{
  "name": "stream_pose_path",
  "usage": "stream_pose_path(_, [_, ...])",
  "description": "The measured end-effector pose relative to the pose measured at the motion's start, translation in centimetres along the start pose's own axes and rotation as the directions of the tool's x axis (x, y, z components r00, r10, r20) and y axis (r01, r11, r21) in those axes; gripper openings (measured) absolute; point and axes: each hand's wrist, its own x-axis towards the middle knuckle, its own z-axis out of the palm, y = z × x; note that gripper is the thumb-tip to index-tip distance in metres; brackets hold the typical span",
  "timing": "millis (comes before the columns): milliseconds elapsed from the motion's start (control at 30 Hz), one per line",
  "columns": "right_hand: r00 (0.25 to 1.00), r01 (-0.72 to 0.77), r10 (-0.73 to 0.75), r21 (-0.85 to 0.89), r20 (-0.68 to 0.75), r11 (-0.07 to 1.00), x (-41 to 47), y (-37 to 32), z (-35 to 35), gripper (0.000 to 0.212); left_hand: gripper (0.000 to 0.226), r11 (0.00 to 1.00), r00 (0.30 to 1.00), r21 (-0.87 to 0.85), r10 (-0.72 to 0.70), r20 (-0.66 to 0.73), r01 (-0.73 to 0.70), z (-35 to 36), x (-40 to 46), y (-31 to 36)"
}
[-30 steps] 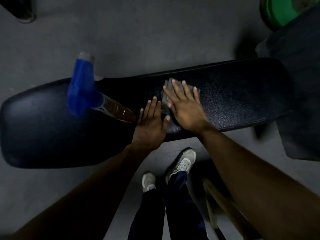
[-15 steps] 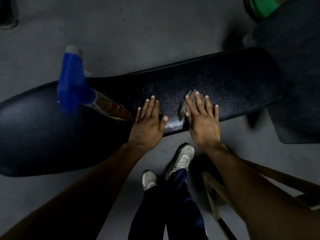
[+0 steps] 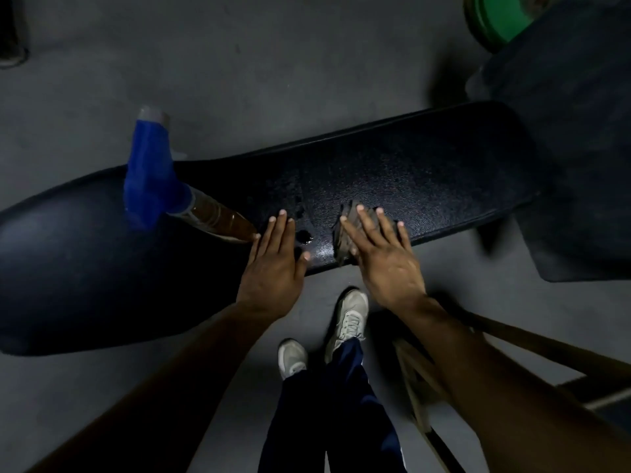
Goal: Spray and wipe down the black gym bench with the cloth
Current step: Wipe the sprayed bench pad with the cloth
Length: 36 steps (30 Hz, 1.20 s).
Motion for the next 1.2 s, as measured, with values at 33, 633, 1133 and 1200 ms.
stream_pose_path(33, [1.0, -0.015, 0.015, 0.017, -0.002, 1.0, 1.0, 0.0, -0.6, 0.059, 0.073, 1.0, 1.0, -0.012, -0.016, -0.007, 0.016, 0.1, -0.3, -0.3])
stream_pose_path(633, [0.966, 0.247, -0.246, -0.009, 0.079, 0.969, 13.0, -7.6, -3.1, 0.056, 0.068, 0.996, 0.998, -0.07, -0.055, 0.002, 0.055, 1.1, -3.0, -1.3])
stream_pose_path(1133, [0.962, 0.272, -0.265, -0.149, 0.067, 0.951, 1.9, -5.2, 1.1, 0.064, 0.084, 0.995, 1.0, -0.1, -0.01, 0.027, 0.013, 1.5, -5.2, -1.3])
stream_pose_path(1200, [0.978, 0.207, -0.206, -0.09, 0.024, 0.974, 3.3, -6.1, 0.7, 0.06, 0.084, 0.996, 1.0, -0.094, 0.005, 0.023, -0.003, 1.9, -5.7, -1.2])
